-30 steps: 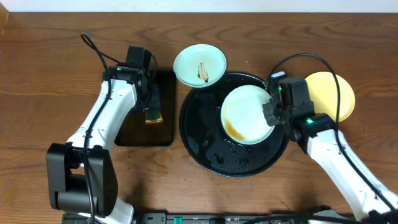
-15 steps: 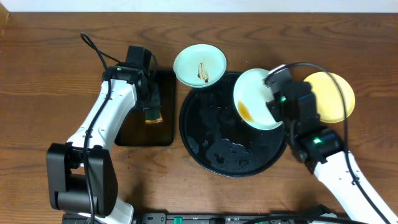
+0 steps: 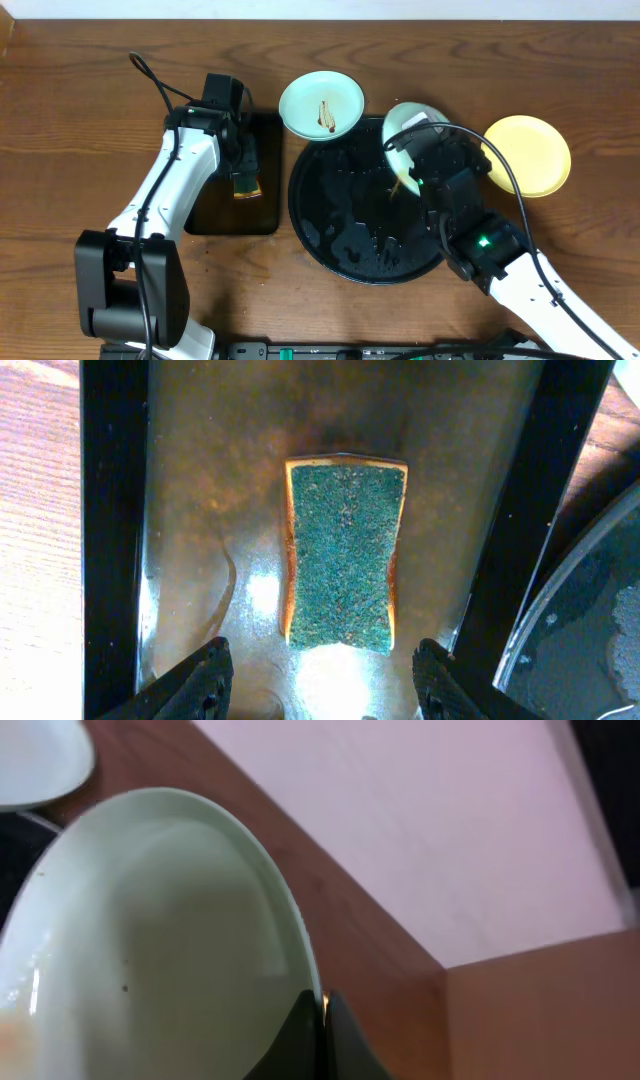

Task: Clean dirty plates on tray and stack at the side
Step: 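Tilt and lift the pale blue plate with the right gripper, then carry the pale blue plate right and stack it on the yellow plate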

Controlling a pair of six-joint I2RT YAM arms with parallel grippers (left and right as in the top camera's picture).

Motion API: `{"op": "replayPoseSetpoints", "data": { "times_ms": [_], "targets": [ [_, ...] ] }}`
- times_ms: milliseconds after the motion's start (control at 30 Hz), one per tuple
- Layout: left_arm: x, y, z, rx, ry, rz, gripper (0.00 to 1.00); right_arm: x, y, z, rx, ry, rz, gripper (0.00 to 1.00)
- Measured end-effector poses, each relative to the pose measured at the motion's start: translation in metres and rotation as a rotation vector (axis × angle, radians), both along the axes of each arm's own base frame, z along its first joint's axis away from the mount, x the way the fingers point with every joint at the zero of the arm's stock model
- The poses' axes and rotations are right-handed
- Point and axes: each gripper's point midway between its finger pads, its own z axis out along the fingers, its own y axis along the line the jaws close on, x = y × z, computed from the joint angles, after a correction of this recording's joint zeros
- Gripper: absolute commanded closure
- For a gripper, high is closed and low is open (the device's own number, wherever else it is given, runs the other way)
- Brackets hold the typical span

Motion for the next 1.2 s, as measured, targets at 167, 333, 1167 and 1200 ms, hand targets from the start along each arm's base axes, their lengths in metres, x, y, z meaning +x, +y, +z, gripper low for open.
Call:
{"op": "replayPoseSetpoints", "data": {
  "times_ms": [167,333,1167,1200],
  "targets": [
    [0.000,0.000,0.000,0.000,0.000,0.000,0.41,0.004,-0.002,0.014,-0.013,-0.056,-0.016,0.99],
    [0.000,0.000,0.000,0.000,0.000,0.000,0.41,0.006,0.000,0.021,-0.043,-0.079,-0.006,0.99],
    [0.000,0.000,0.000,0.000,0.000,0.000,0.41,0.018,-0.200,-0.059,0.419,-0.101,-0.789,0.99],
    [0.000,0.000,0.000,0.000,0.000,0.000,0.41,0.017,-0.209,-0.066,0.430,-0.094,-0.824,0.99]
  ]
}}
